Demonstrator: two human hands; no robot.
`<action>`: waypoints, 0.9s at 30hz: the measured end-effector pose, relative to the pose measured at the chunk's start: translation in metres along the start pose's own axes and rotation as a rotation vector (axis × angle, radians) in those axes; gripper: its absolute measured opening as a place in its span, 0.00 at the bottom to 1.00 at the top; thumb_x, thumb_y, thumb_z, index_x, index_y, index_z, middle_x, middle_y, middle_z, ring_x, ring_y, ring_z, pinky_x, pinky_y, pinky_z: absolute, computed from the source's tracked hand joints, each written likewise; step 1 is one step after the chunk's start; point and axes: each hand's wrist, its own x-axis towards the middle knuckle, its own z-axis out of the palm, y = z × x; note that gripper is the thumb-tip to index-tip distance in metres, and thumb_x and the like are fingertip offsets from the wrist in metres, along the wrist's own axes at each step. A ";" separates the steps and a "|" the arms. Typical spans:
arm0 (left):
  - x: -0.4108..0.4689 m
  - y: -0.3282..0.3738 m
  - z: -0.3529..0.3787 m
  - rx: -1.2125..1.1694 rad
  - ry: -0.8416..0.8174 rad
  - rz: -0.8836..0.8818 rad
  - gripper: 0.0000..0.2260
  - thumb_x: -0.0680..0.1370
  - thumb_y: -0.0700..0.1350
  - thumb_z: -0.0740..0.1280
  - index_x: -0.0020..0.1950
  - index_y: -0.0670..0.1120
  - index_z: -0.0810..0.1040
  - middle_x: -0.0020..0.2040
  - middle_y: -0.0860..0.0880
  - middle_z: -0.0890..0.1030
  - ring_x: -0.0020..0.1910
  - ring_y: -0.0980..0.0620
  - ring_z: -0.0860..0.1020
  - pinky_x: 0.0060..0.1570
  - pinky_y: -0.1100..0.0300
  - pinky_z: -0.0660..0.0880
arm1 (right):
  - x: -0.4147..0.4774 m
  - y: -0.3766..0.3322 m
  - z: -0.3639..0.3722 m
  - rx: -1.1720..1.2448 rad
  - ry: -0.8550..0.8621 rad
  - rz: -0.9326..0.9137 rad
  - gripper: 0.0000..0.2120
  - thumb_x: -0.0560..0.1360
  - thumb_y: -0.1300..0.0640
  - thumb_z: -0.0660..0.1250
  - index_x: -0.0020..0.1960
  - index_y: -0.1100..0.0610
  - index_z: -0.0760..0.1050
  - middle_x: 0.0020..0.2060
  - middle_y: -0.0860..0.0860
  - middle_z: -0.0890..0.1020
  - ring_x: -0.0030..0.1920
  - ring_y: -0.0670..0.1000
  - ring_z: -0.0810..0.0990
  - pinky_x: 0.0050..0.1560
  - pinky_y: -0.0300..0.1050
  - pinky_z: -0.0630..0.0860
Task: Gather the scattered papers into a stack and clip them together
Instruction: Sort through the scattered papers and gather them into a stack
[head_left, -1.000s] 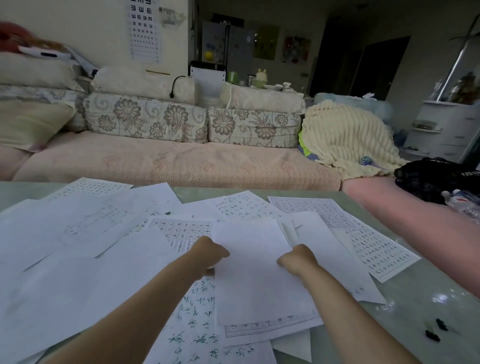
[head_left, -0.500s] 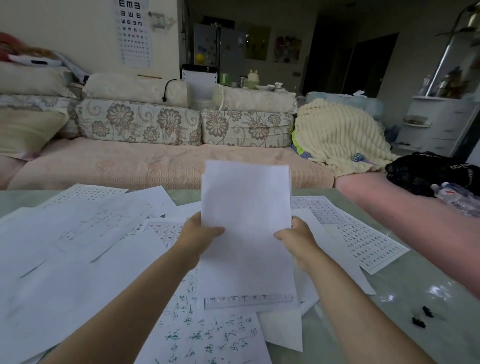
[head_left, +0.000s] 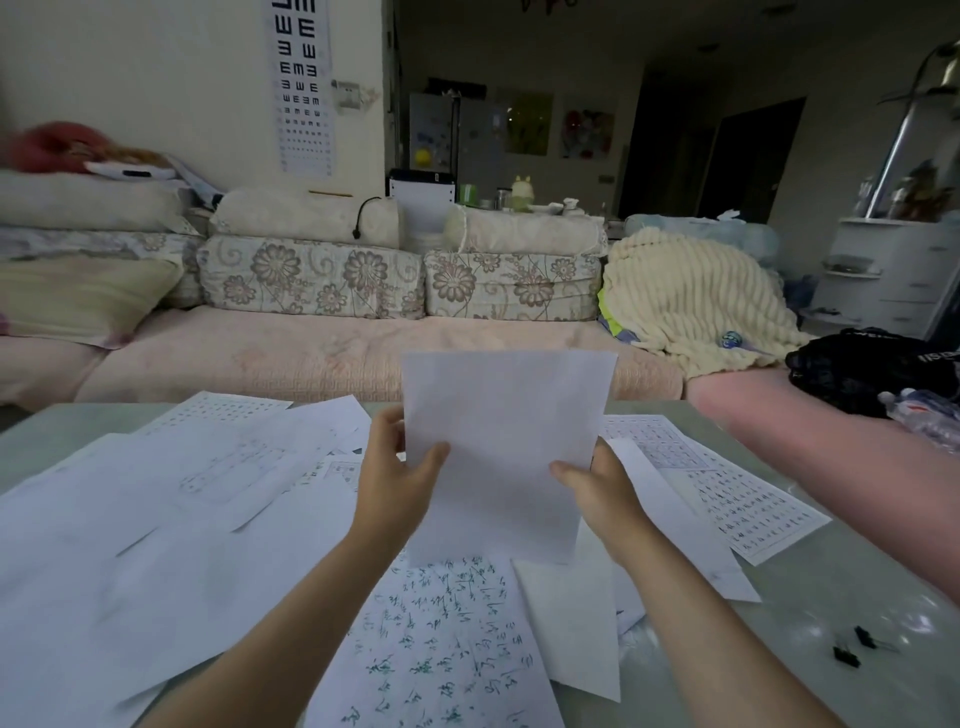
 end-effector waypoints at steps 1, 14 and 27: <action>0.000 -0.002 0.001 0.021 0.001 -0.009 0.15 0.76 0.44 0.71 0.58 0.54 0.70 0.51 0.57 0.78 0.50 0.58 0.78 0.49 0.55 0.78 | 0.001 0.002 0.000 0.006 0.003 -0.002 0.19 0.72 0.61 0.67 0.62 0.50 0.76 0.52 0.46 0.85 0.54 0.49 0.83 0.52 0.48 0.77; 0.012 0.006 -0.020 0.412 -0.221 -0.030 0.10 0.77 0.42 0.61 0.57 0.51 0.67 0.47 0.53 0.76 0.43 0.54 0.77 0.38 0.58 0.76 | 0.001 -0.015 0.015 -0.262 -0.009 0.049 0.13 0.73 0.66 0.60 0.55 0.55 0.74 0.46 0.53 0.81 0.46 0.56 0.79 0.41 0.45 0.72; -0.041 -0.051 -0.087 1.016 -0.708 -0.411 0.15 0.78 0.50 0.61 0.60 0.43 0.69 0.53 0.48 0.74 0.47 0.49 0.75 0.42 0.61 0.68 | -0.045 0.030 0.064 -0.695 -0.391 0.358 0.07 0.71 0.65 0.57 0.41 0.56 0.61 0.37 0.52 0.66 0.37 0.52 0.65 0.34 0.42 0.61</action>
